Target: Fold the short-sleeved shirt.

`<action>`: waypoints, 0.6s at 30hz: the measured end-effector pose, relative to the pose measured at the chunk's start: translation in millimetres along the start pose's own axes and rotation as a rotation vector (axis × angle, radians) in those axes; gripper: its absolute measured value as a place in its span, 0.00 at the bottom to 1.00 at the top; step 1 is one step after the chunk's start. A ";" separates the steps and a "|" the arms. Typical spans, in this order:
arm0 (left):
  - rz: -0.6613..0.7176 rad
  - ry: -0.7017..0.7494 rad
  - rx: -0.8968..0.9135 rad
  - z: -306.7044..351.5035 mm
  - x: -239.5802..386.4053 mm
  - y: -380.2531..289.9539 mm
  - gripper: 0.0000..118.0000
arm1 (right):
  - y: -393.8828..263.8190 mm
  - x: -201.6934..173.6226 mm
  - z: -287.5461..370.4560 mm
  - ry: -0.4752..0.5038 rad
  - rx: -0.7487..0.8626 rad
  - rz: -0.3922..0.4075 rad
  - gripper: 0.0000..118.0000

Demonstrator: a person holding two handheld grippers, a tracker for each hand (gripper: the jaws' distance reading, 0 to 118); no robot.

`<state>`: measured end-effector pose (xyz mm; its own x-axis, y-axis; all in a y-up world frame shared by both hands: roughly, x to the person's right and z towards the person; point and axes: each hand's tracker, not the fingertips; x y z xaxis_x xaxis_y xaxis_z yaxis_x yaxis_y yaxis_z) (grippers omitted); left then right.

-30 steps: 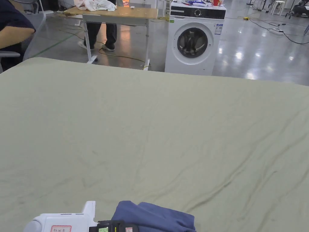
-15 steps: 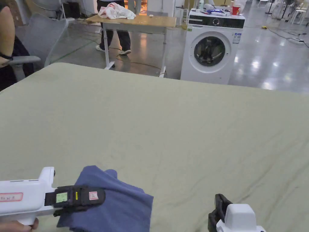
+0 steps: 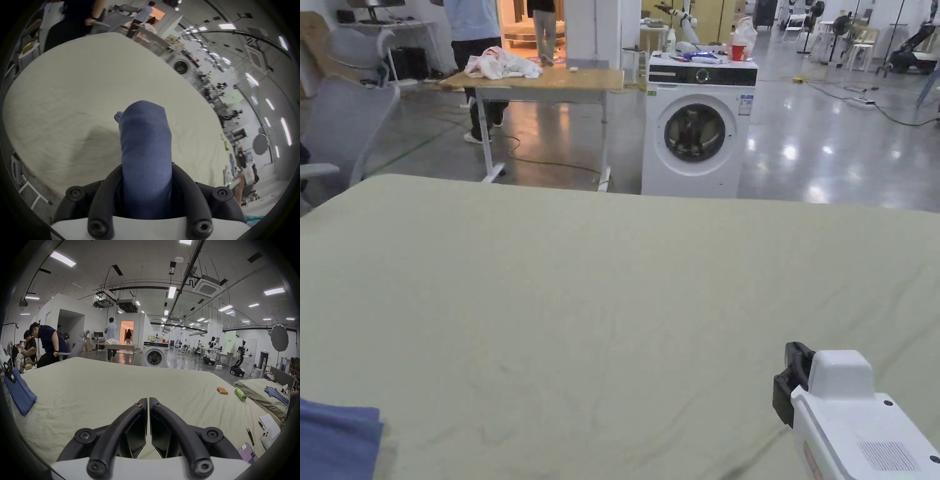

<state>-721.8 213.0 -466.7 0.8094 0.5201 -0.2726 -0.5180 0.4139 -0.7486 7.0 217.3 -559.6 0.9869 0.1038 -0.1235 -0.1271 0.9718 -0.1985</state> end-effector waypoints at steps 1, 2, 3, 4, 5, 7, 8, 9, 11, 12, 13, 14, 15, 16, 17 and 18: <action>0.011 0.019 -0.003 -0.8 -4.2 -0.8 0.20 | -1.9 1.1 0.6 -0.003 -0.002 -0.005 0.01; 0.030 0.055 -0.010 -2.0 -5.9 -1.4 0.20 | -4.1 1.6 1.1 0.000 -0.008 -0.007 0.01; 0.044 0.109 -0.027 -2.5 -5.5 -1.4 0.21 | -6.6 1.1 1.2 0.004 -0.017 -0.003 0.01; 0.036 0.139 -0.034 -4.2 -4.3 -2.2 0.22 | -8.9 0.4 1.2 0.005 -0.023 0.000 0.01; 0.014 0.169 -0.041 -6.6 -0.7 -3.5 0.27 | -12.2 -0.5 1.4 0.008 -0.030 0.000 0.01; -0.013 0.246 -0.048 -8.5 -0.2 0.4 0.50 | -15.7 -0.4 2.0 0.011 -0.042 -0.010 0.01; -0.019 0.295 -0.051 -8.1 2.0 0.7 0.60 | -16.6 -0.3 2.3 0.013 -0.047 -0.016 0.01; -0.015 0.333 -0.055 -7.9 4.4 0.9 0.64 | -17.1 -1.1 2.0 0.017 -0.050 -0.018 0.01; -0.026 0.388 -0.046 -4.0 2.9 7.2 0.65 | -17.5 -1.8 3.2 0.022 -0.053 -0.009 0.01; -0.043 0.410 -0.020 -0.6 6.1 7.3 0.65 | -17.3 -1.8 4.2 0.024 -0.050 -0.005 0.01; -0.055 0.448 0.013 3.0 10.5 7.5 0.65 | -16.8 -2.0 4.7 0.024 -0.047 -0.002 0.01; -0.074 0.481 0.037 6.4 11.8 9.3 0.65 | -16.2 -1.5 5.6 0.025 -0.045 -0.001 0.01; -0.087 0.485 0.075 8.5 10.7 10.7 0.65 | -15.7 -0.9 6.2 0.025 -0.043 -0.001 0.01; -0.091 0.489 0.106 8.9 15.6 9.0 0.65 | -15.3 -0.4 6.7 0.025 -0.041 -0.002 0.01; -0.093 0.470 0.099 7.7 20.5 6.5 0.65 | -15.3 0.0 6.7 0.025 -0.039 -0.003 0.01; -0.098 0.453 0.101 5.5 24.5 4.8 0.65 | -15.2 0.3 6.8 0.026 -0.038 -0.003 0.01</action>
<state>-705.9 231.8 -473.7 0.8832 0.1058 -0.4569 -0.4394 0.5273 -0.7273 9.9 204.0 -550.0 0.9845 0.0947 -0.1478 -0.1281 0.9632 -0.2362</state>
